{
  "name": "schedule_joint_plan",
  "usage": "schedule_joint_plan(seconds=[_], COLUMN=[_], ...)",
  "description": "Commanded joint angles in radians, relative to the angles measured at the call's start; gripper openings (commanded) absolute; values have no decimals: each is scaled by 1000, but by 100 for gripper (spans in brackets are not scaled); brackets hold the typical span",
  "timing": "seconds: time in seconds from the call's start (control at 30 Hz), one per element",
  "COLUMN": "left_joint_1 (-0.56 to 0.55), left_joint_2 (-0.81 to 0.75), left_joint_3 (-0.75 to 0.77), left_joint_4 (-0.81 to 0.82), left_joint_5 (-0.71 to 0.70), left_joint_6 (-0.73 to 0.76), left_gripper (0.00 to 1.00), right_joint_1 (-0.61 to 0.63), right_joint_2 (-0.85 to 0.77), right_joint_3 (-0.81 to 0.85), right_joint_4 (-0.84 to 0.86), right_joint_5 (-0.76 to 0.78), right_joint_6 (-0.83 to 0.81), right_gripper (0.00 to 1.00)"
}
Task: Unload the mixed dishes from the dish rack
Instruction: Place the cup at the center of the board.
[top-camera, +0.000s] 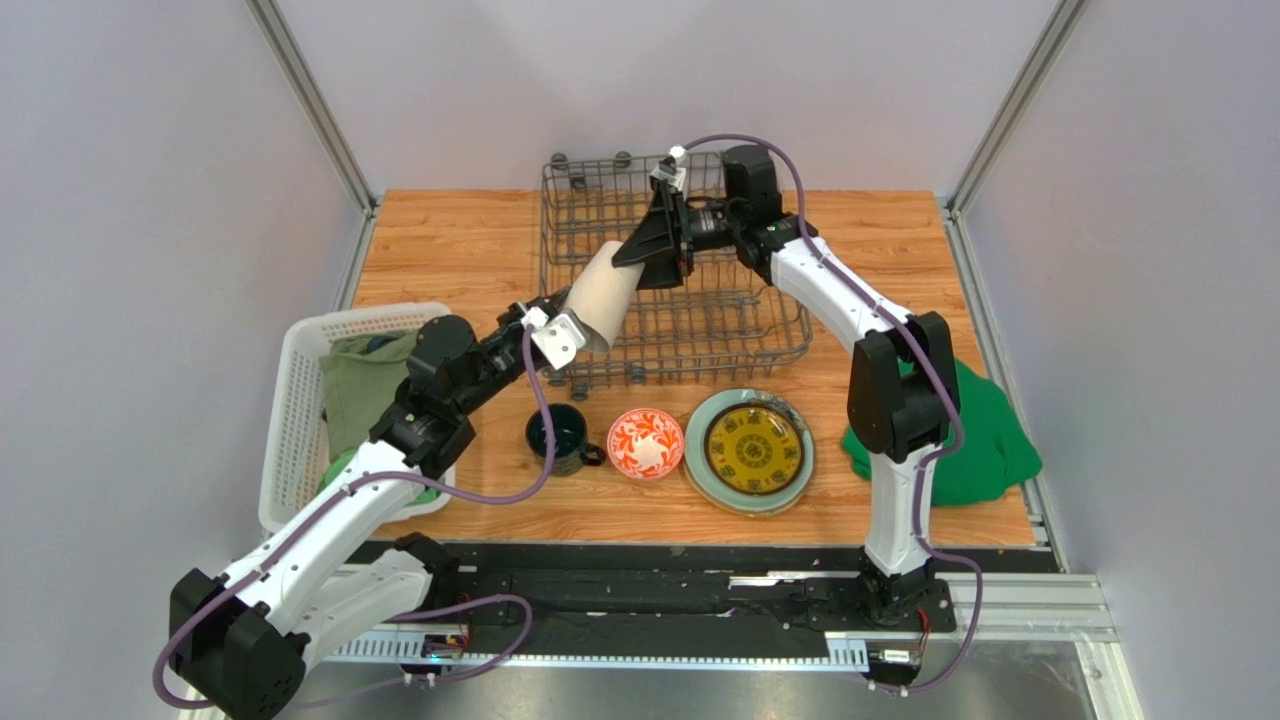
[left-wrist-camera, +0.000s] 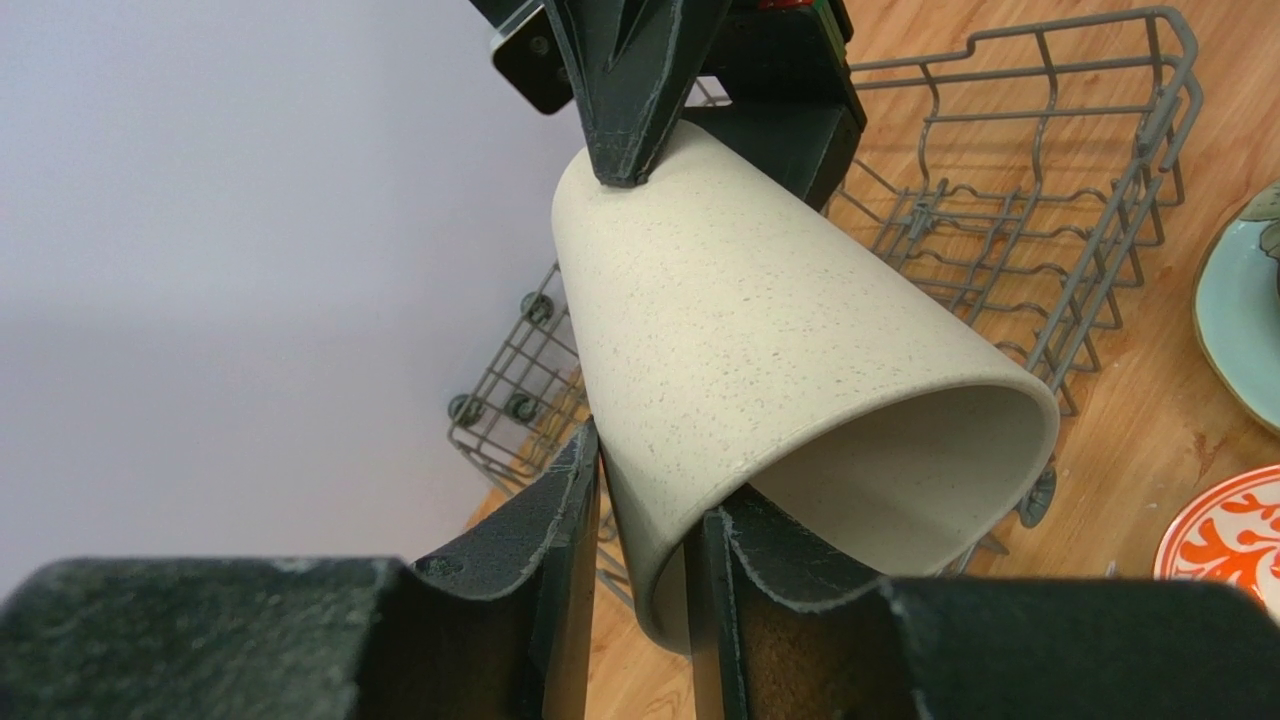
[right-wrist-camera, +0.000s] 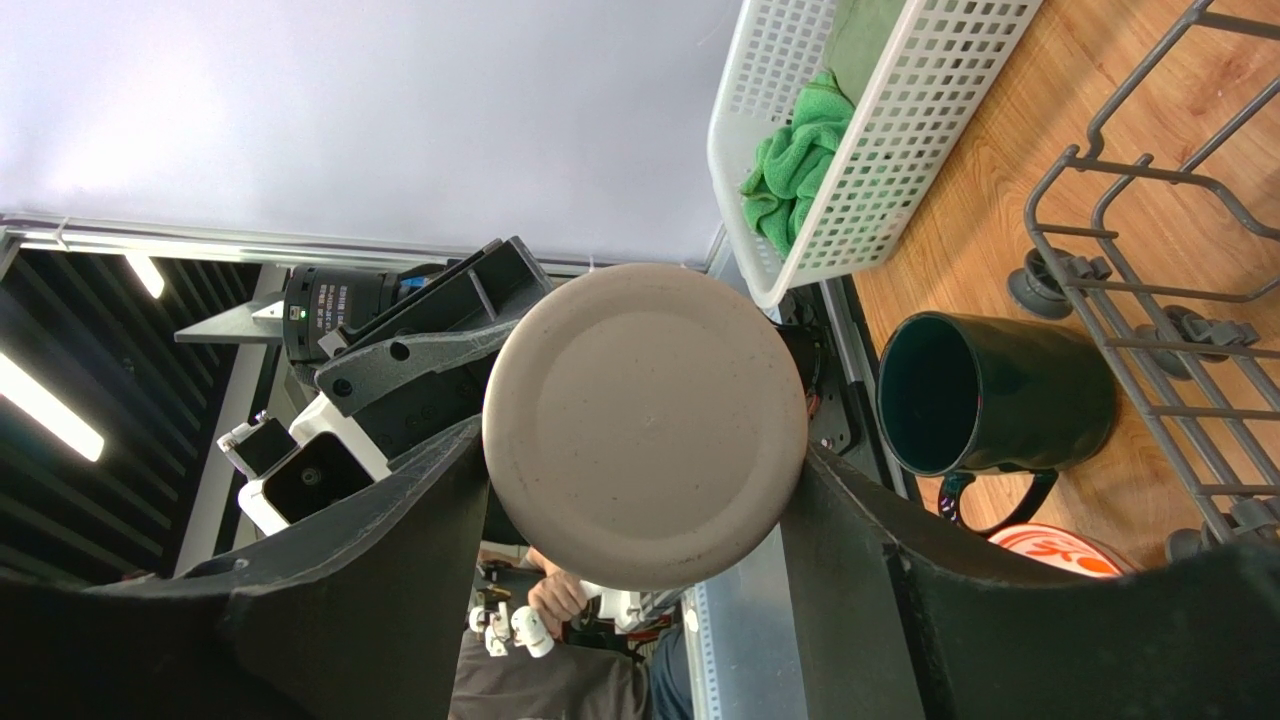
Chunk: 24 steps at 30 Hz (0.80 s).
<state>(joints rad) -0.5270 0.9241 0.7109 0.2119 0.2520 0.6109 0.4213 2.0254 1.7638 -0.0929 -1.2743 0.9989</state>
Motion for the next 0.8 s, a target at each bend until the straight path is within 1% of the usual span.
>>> schedule_joint_plan(seconds=[0.0, 0.03, 0.07, 0.1, 0.37, 0.6, 0.77], left_joint_1=[-1, -1, -1, -1, -1, 1, 15], left_joint_2=[-8, -11, -16, -18, -60, -85, -96], left_joint_3=[18, 33, 39, 47, 99, 137, 188], left_joint_4=[-57, -74, -89, -126, -276, -429, -541], left_joint_5=[-29, -39, -45, -62, -92, -128, -138], left_joint_6=[-48, -49, -48, -43, -22, 49, 107], left_gripper=[0, 0, 0, 0, 0, 0, 0], right_joint_1=[42, 42, 42, 42, 42, 5, -19], right_joint_2=[-24, -22, -19, -16, 19, 24, 29], right_joint_3=[8, 11, 11, 13, 16, 26, 66], right_joint_4=[61, 59, 58, 56, 38, 6, -119], right_joint_5=[-76, -76, -74, -74, -63, -23, 9], right_joint_6=[-77, -77, -77, -80, -94, -124, -226], right_gripper=[58, 69, 92, 99, 99, 99, 99])
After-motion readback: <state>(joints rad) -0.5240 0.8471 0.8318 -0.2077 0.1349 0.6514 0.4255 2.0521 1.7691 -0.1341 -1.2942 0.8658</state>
